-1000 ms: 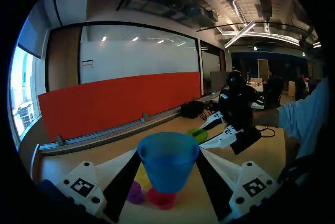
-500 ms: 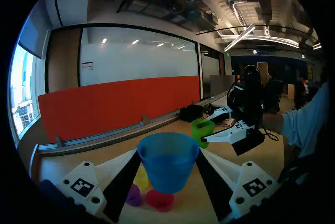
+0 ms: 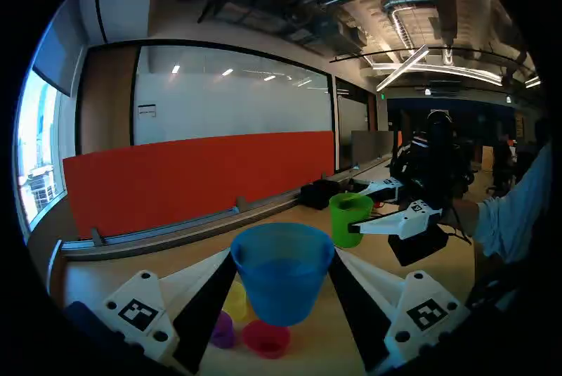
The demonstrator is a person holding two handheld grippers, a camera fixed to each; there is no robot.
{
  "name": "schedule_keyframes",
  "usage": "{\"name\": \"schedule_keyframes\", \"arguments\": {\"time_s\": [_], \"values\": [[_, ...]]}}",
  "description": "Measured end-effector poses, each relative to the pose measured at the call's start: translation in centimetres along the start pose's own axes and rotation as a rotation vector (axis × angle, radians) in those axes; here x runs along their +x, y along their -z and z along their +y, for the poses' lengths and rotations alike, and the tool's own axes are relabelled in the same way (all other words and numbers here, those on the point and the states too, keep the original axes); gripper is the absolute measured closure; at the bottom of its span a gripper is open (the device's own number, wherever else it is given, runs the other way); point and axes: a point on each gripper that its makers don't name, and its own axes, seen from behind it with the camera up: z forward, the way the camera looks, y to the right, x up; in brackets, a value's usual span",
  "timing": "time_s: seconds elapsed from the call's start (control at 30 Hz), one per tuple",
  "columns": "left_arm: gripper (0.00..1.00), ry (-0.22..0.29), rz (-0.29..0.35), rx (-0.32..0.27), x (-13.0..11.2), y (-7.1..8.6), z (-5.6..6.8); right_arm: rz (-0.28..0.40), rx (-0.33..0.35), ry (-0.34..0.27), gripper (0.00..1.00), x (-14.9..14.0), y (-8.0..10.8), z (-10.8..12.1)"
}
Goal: Pour water
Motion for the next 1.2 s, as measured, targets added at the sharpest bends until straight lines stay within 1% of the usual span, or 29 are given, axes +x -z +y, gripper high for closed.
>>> {"name": "schedule_keyframes", "arguments": {"time_s": [0.4, 0.7, 0.8, 0.9, 1.07, 1.2], "values": [[0.13, 0.000, 0.019, -0.013, 0.9, -0.3, 0.5, 0.048, 0.011, -0.014, 0.09, 2.0, 0.3, -0.8], [0.13, -0.030, 0.038, -0.012, 2.1, -0.6, 0.7, 0.058, 0.044, -0.027, 0.10, 2.0, 0.6, -1.9], [0.13, -0.045, 0.044, -0.010, 2.5, -0.6, 0.7, 0.058, 0.061, -0.026, 0.10, 1.8, 0.7, -2.6], [0.13, -0.073, 0.053, -0.002, 3.0, -0.5, 0.5, 0.054, 0.084, -0.019, 0.10, 1.5, 0.7, -3.6], [0.13, -0.126, 0.068, 0.017, 4.2, -0.3, 0.4, 0.053, 0.119, -0.005, 0.10, 1.1, 0.5, -5.5], [0.13, -0.170, 0.077, 0.026, 5.1, -0.1, 0.5, 0.057, 0.148, -0.001, 0.10, 1.0, 0.3, -6.8]]}}
